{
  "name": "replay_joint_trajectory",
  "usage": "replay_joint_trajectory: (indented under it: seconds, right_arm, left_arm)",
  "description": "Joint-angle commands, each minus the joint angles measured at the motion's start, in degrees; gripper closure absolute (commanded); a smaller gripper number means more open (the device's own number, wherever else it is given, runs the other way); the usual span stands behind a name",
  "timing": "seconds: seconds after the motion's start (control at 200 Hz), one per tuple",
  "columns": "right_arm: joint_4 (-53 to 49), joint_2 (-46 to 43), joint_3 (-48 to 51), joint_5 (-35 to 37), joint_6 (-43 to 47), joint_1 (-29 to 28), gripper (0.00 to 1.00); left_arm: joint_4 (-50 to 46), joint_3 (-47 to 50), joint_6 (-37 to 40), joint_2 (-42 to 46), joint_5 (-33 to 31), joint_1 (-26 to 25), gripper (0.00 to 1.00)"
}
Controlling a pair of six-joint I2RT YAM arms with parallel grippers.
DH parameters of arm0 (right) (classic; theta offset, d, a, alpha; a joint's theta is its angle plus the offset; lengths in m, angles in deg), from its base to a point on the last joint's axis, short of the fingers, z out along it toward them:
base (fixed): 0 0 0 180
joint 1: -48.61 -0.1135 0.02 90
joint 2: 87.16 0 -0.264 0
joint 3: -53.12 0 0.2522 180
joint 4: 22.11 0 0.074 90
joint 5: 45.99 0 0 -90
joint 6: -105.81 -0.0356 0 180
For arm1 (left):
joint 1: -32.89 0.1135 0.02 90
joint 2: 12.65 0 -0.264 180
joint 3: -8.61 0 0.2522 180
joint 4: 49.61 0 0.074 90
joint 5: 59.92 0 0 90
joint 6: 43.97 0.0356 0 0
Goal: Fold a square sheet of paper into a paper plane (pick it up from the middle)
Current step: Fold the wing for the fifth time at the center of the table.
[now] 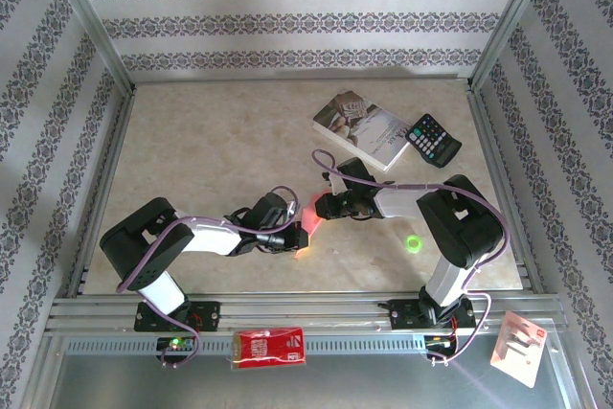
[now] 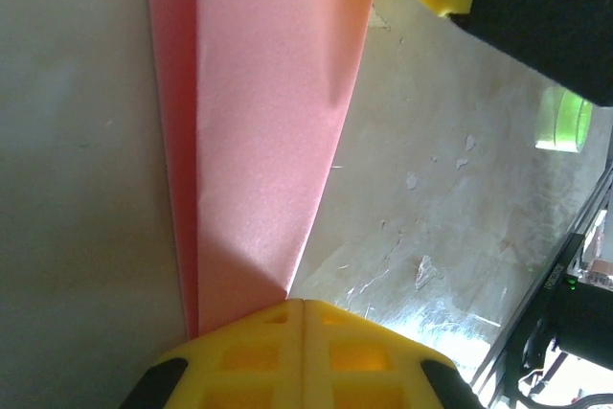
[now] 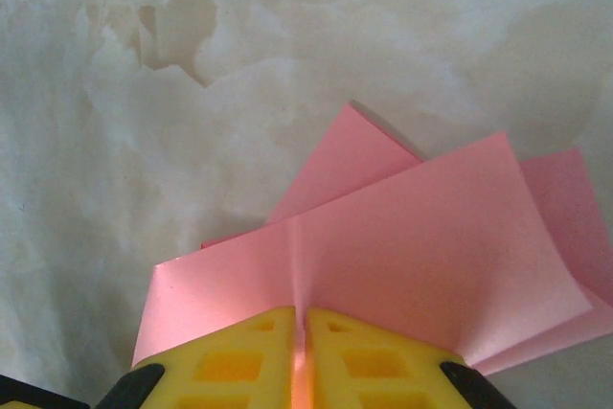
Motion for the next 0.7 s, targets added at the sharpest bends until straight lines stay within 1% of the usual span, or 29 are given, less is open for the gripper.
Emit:
replay_joint_trajectory:
  seconds: [0.0, 0.215, 0.435, 0.694]
  right_arm:
    - [-3.99, 0.19, -1.04, 1.0, 0.78, 0.99, 0.83]
    - [-4.69, -4.26, -1.92, -4.09, -1.42, 1.3, 0.81]
    - [-2.09, -9.12, 2.3, -8.32, -6.98, 0.61, 0.82]
    - [1.39, -10.32, 6.77, -6.93, -11.64, -3.08, 0.85]
  left_arm:
    - [-1.74, 2.77, -1.66, -1.63, 0.02, 0.59, 0.99]
    - [-0.82, 3.76, -2.86, -2.18, 0.02, 0.59, 1.0]
    - [-0.96, 3.81, -3.04, -2.25, 0.18, 0.59, 1.0]
    - [-0.48, 4.22, -3.37, -2.35, 0.16, 0.59, 1.0]
